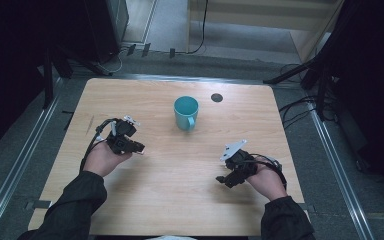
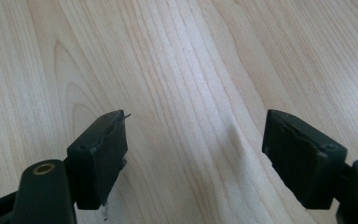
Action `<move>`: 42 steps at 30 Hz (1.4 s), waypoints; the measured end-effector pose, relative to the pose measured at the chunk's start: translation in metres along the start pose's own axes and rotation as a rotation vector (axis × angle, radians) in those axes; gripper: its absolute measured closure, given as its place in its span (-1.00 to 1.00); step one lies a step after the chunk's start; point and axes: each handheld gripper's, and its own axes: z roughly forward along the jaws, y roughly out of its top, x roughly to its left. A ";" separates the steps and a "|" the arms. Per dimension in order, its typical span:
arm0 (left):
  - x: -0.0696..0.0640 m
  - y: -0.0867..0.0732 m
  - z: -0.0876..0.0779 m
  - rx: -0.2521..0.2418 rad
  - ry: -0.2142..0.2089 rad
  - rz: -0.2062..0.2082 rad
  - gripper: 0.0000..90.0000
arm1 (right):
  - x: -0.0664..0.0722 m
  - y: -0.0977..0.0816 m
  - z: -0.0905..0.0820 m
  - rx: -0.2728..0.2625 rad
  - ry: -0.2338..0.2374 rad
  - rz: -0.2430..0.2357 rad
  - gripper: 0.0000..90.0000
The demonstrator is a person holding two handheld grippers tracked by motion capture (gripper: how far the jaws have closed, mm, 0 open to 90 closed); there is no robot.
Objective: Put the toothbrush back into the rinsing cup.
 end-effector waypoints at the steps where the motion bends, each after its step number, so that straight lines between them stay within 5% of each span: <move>1: 0.002 0.000 0.001 0.004 0.001 -0.006 0.85 | 0.000 0.000 0.000 0.002 0.000 0.000 -0.52; 25: 0.030 0.016 0.026 0.108 -0.011 -0.093 0.99 | 0.004 -0.011 -0.004 0.015 -0.007 0.022 -0.52; 42: 0.026 0.020 0.033 0.180 0.036 -0.060 0.99 | 0.004 -0.011 -0.003 0.020 -0.006 0.013 -0.52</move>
